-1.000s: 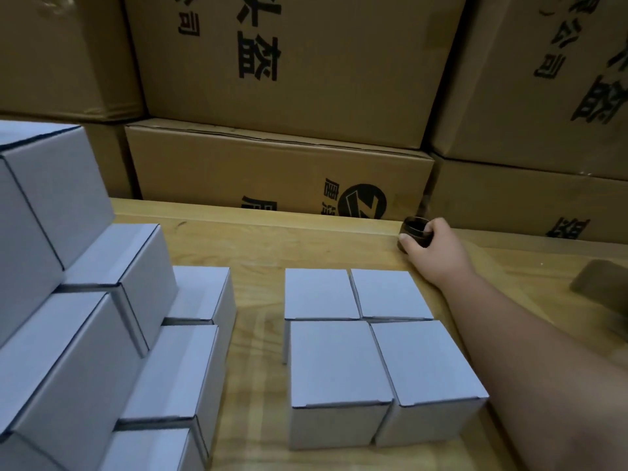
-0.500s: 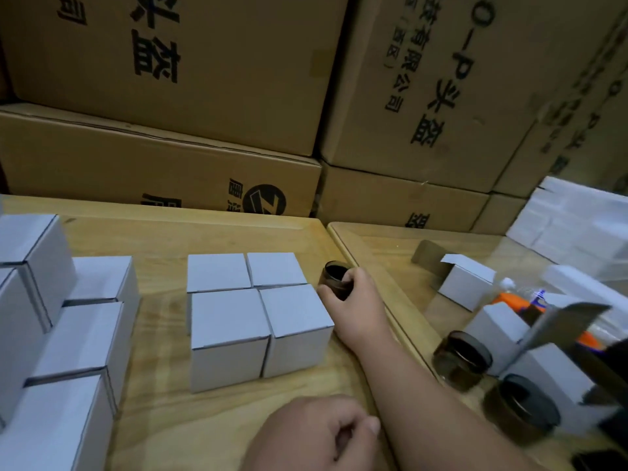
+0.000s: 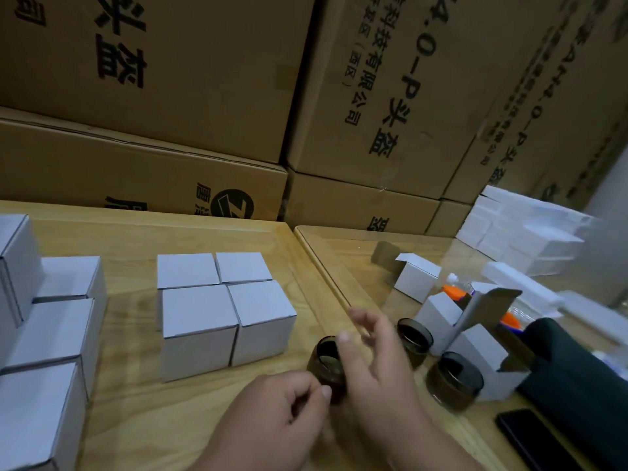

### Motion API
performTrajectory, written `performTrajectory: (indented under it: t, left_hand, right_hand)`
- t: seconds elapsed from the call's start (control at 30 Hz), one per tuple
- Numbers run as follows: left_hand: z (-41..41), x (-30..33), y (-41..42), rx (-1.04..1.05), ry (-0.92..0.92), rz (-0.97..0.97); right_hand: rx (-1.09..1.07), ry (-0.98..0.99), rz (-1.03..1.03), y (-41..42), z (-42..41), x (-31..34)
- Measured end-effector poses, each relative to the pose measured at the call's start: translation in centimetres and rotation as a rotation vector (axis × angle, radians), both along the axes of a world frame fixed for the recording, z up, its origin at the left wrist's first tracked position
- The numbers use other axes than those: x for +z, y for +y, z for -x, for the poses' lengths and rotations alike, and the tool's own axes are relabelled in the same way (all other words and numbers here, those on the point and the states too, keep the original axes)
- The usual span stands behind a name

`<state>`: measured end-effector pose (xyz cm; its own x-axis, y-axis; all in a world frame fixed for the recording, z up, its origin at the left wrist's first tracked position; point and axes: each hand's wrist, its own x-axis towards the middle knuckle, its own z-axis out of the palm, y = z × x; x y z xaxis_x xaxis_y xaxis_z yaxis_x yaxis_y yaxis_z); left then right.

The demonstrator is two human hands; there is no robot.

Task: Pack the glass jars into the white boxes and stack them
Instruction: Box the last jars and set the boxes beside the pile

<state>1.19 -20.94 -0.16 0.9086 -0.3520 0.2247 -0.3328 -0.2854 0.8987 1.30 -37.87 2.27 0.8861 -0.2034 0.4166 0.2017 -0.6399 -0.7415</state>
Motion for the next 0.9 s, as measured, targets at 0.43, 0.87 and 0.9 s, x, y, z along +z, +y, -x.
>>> performTrajectory:
  t: [0.43, 0.87, 0.9]
  left_hand:
    - [-1.4, -0.3, 0.2, -0.089, 0.121, -0.041]
    - [-1.4, -0.6, -0.3, 0.000, 0.095, -0.040]
    - [-1.1, -0.4, -0.3, 0.025, 0.079, -0.028]
  right_hand:
    - [-0.432, 0.838, 1.031, -13.3, -22.5, 8.8]
    - [-0.578, 0.833, 0.715, -13.5, -23.5, 6.9]
    - [-0.605, 0.744, 0.698, -13.1, -22.7, 7.5]
